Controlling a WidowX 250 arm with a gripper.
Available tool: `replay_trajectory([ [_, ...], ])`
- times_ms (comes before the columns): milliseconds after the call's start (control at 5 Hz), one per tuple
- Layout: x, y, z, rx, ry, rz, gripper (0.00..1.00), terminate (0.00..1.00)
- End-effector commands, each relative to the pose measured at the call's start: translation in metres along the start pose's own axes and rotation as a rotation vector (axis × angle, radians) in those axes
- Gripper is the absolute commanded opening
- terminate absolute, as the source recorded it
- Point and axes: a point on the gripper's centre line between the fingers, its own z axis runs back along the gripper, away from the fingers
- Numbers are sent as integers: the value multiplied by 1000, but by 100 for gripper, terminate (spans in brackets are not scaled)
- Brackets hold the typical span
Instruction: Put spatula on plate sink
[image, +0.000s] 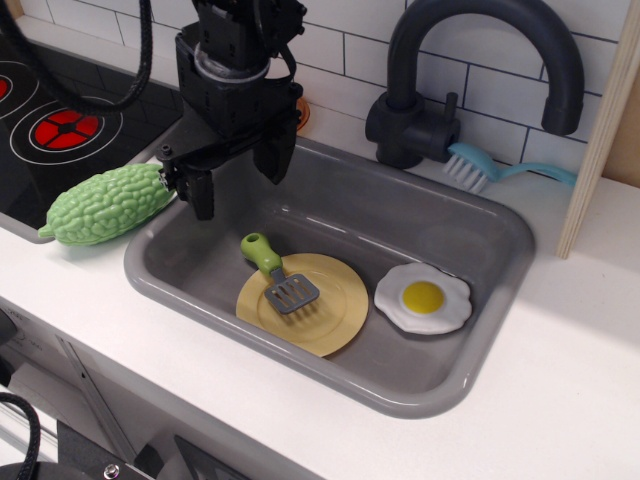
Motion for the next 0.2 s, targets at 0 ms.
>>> replay_trajectory([
  [0, 8, -10, 14, -47, -26, 13, 100, 100],
])
